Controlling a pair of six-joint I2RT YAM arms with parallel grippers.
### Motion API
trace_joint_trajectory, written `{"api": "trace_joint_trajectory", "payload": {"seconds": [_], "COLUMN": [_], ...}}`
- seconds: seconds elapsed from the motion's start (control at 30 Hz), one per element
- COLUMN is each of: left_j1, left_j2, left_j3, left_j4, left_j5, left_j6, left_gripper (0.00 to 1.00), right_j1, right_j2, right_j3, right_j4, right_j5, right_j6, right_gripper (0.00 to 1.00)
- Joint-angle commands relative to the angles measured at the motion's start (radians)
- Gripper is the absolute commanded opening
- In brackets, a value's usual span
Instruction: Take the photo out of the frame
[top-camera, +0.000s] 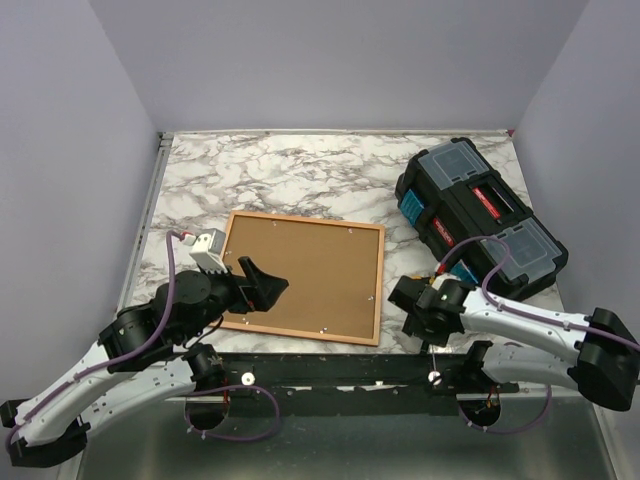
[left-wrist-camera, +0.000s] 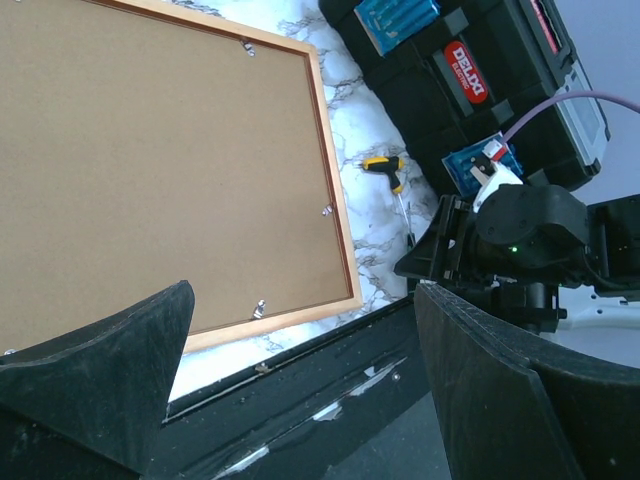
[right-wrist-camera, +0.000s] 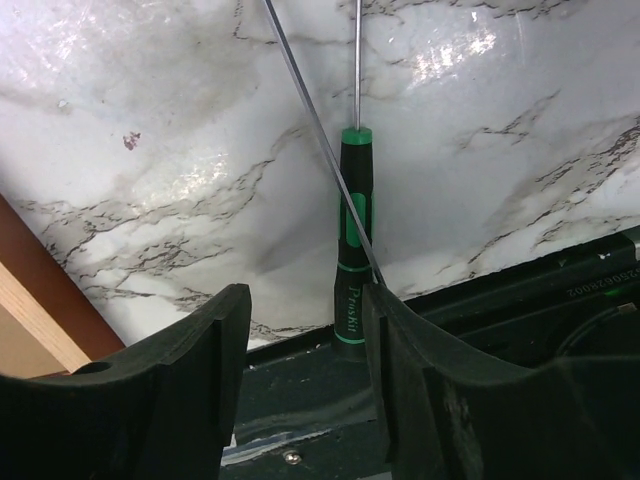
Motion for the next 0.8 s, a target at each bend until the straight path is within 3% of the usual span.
{"api": "trace_joint_trajectory", "payload": {"seconds": [0.0,0.27,0.4,0.77], "left_j1": [0.001,0.000,0.000,0.001], "left_j2": [-0.030,-0.042,-0.039,0.028], "left_j3": [-0.004,-0.009,-0.011,-0.018], "left_j4": [0.002,-0.005,-0.003,0.020], "left_j5": [0.020,0.009,0.009,0.045], "left_j6": [0.005,0.008,0.011,0.017], "left_gripper": [0.95,0.95,0.95,0.96], "right_j1": [-0.003,-0.003,-0.003,-0.003], "right_j2": [0.023,0.074,0.102,0.011], "right_j3": [-0.009,-0.025,-0.032,-0.010], "right_j4": [-0.005,0.025,0.048,0.090], "right_j5": [0.038,0.059,0.082,0.085], "right_j6": [0.048,0.067,0.058,-0.005], "right_gripper": [0.56,0.55,0.48,0.01]}}
